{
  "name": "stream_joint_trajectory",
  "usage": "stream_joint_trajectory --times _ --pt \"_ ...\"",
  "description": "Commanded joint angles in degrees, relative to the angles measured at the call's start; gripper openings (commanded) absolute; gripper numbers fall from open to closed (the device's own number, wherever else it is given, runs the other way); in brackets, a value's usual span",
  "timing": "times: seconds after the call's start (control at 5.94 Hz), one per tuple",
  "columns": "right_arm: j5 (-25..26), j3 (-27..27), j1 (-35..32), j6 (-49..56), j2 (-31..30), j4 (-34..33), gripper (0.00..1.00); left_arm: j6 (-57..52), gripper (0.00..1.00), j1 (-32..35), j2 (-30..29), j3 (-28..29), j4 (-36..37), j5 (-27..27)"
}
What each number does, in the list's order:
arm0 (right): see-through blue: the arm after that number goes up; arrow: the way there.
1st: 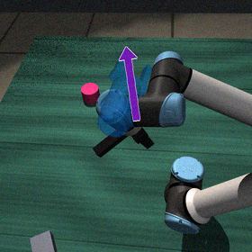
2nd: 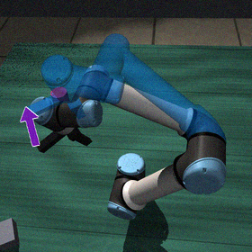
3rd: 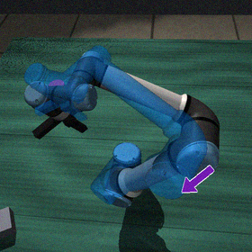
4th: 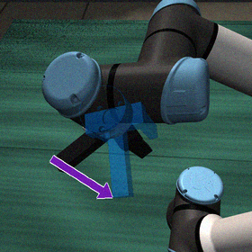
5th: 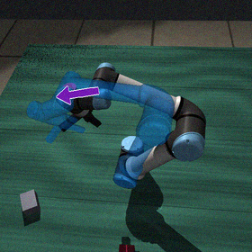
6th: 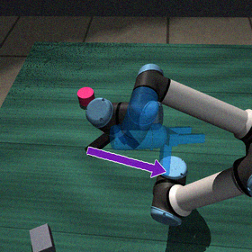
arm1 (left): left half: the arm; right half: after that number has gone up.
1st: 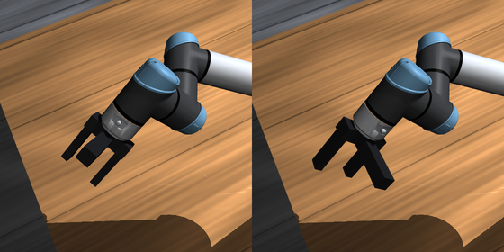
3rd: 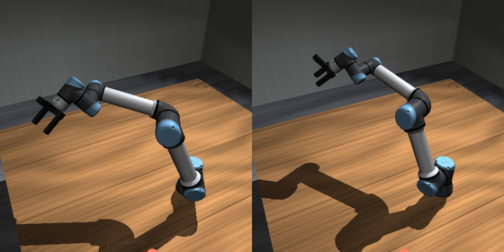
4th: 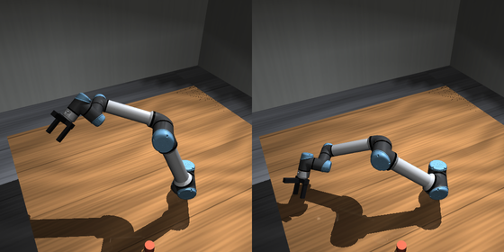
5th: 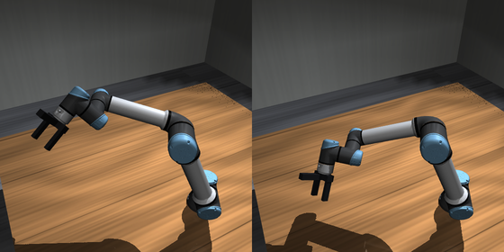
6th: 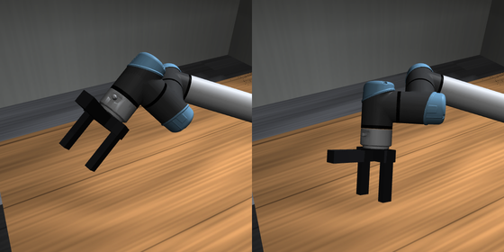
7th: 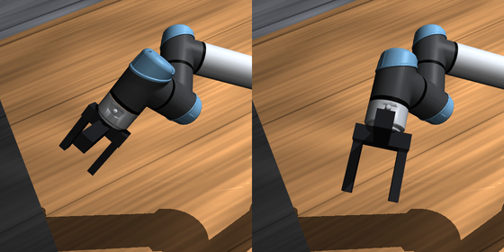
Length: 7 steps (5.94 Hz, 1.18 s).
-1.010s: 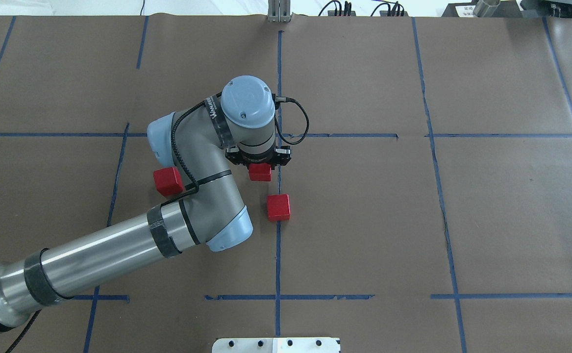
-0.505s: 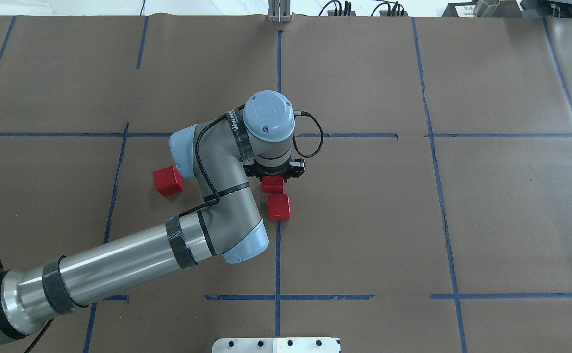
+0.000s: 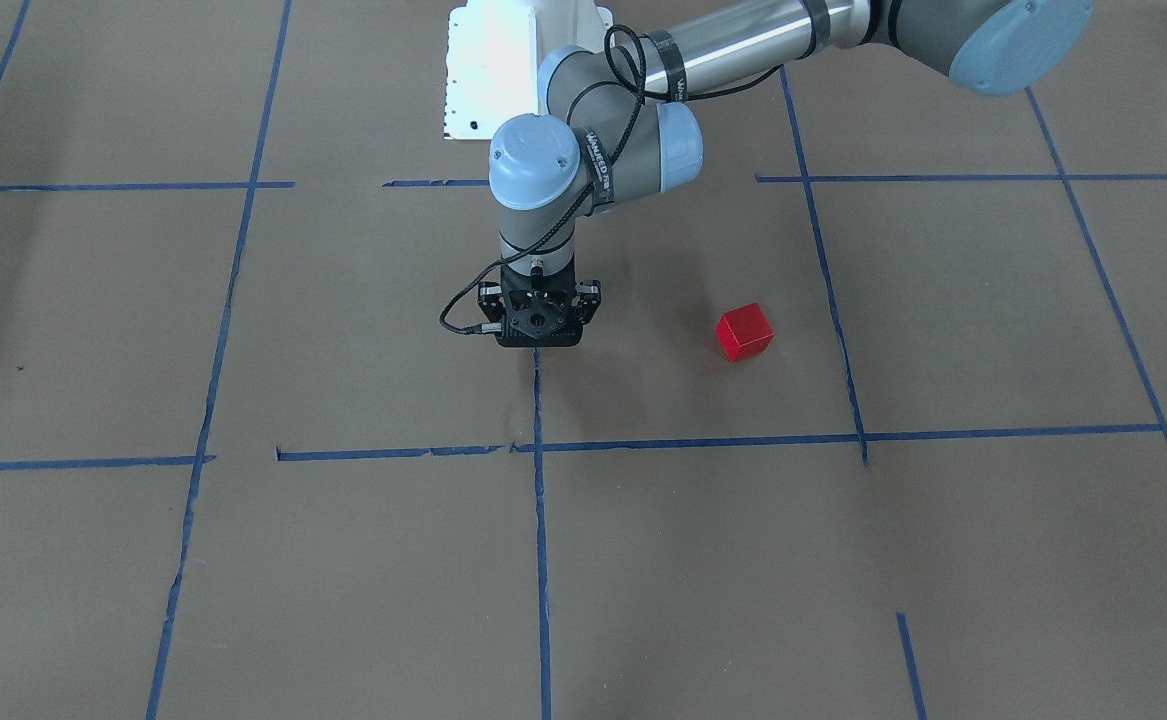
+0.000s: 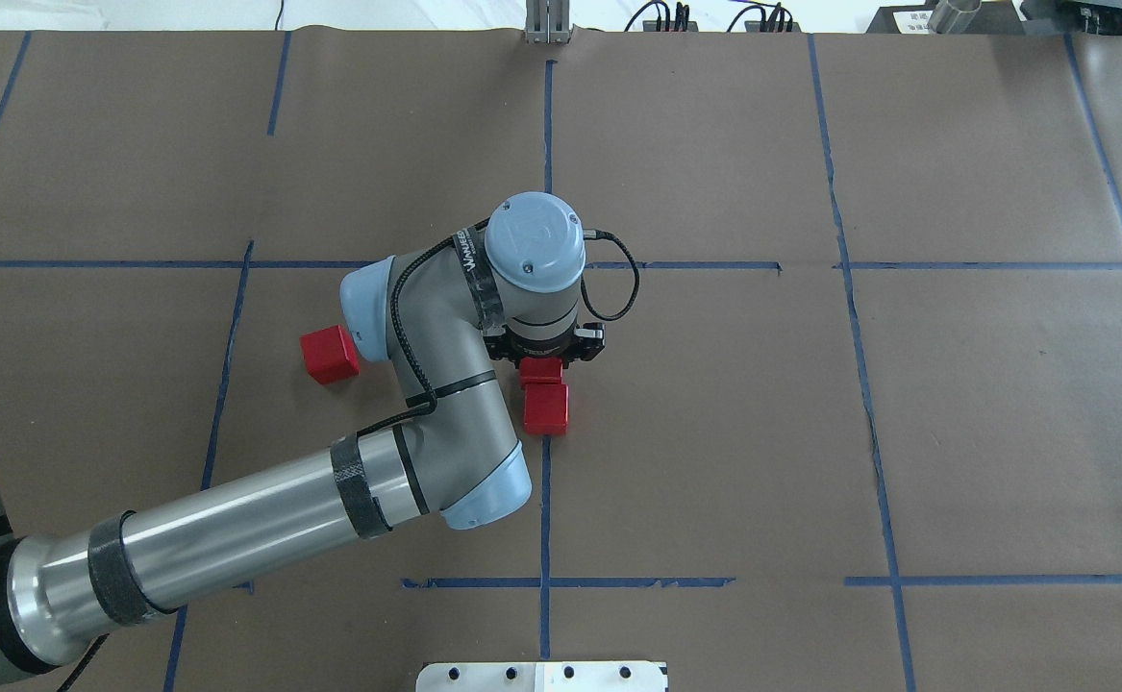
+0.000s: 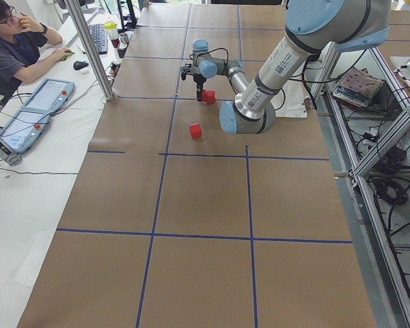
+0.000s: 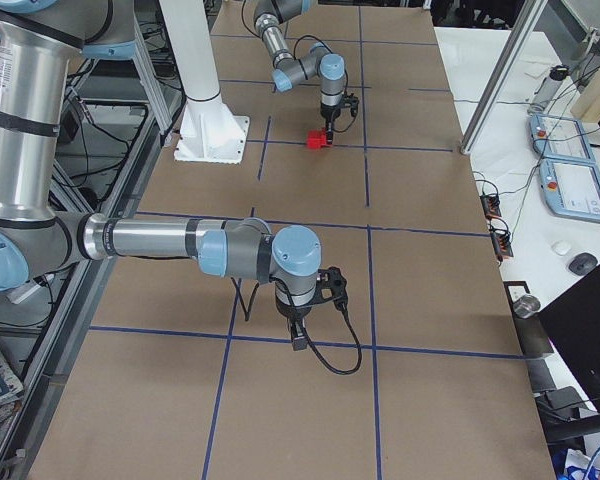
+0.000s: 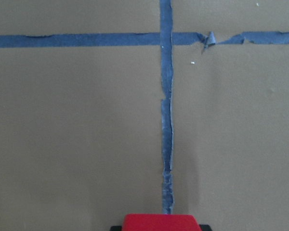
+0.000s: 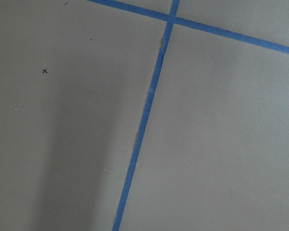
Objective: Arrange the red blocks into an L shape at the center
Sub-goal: 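Lower the cube with the left gripper against the placed cube's near side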
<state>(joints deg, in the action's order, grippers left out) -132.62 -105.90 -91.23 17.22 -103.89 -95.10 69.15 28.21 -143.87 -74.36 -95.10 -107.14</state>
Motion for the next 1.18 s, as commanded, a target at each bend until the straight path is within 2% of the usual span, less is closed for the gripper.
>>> stream_joint_trajectory --times 0.0,1.01 --pt "-0.01 -0.01 0.0 0.0 0.0 0.0 1.0 0.11 0.12 -0.35 0.08 0.0 0.0 0.0" --pt "0.08 0.08 0.0 0.09 0.0 0.0 1.0 0.63 0.13 -0.79 0.44 0.0 -0.09 0.0"
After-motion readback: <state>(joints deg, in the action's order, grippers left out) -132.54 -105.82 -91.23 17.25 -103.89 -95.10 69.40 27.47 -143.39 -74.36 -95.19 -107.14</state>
